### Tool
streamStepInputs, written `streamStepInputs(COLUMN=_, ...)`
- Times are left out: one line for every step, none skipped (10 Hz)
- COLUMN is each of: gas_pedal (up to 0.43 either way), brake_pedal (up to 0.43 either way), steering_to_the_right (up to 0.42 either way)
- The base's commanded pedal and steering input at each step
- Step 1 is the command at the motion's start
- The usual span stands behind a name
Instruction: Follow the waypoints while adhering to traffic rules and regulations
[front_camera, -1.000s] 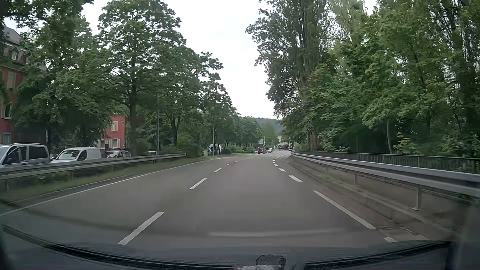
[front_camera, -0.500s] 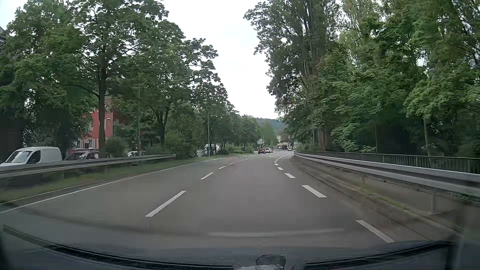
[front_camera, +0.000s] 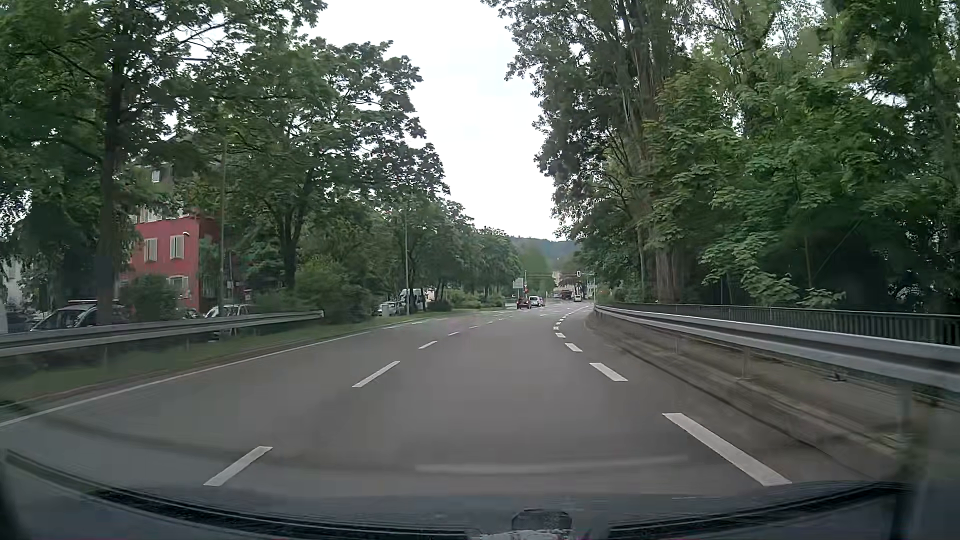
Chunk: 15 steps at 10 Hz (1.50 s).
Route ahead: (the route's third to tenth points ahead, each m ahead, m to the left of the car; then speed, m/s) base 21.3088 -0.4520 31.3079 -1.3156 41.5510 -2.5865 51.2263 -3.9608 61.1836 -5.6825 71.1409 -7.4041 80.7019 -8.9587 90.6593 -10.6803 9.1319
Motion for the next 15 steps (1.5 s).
streamStepInputs(gas_pedal=0.087, brake_pedal=0.000, steering_to_the_right=0.005)
streamStepInputs(gas_pedal=0.087, brake_pedal=0.000, steering_to_the_right=0.007)
streamStepInputs(gas_pedal=0.087, brake_pedal=0.000, steering_to_the_right=0.009)
streamStepInputs(gas_pedal=0.087, brake_pedal=0.000, steering_to_the_right=0.008)
streamStepInputs(gas_pedal=0.087, brake_pedal=0.000, steering_to_the_right=0.006)
streamStepInputs(gas_pedal=0.087, brake_pedal=0.000, steering_to_the_right=0.006)
streamStepInputs(gas_pedal=0.087, brake_pedal=0.000, steering_to_the_right=0.006)
streamStepInputs(gas_pedal=0.087, brake_pedal=0.000, steering_to_the_right=0.006)
streamStepInputs(gas_pedal=0.087, brake_pedal=0.000, steering_to_the_right=0.007)
streamStepInputs(gas_pedal=0.087, brake_pedal=0.000, steering_to_the_right=0.007)
streamStepInputs(gas_pedal=0.087, brake_pedal=0.000, steering_to_the_right=0.006)
streamStepInputs(gas_pedal=0.087, brake_pedal=0.000, steering_to_the_right=0.007)
streamStepInputs(gas_pedal=0.087, brake_pedal=0.000, steering_to_the_right=0.007)
streamStepInputs(gas_pedal=0.087, brake_pedal=0.000, steering_to_the_right=0.007)
streamStepInputs(gas_pedal=0.087, brake_pedal=0.000, steering_to_the_right=0.007)
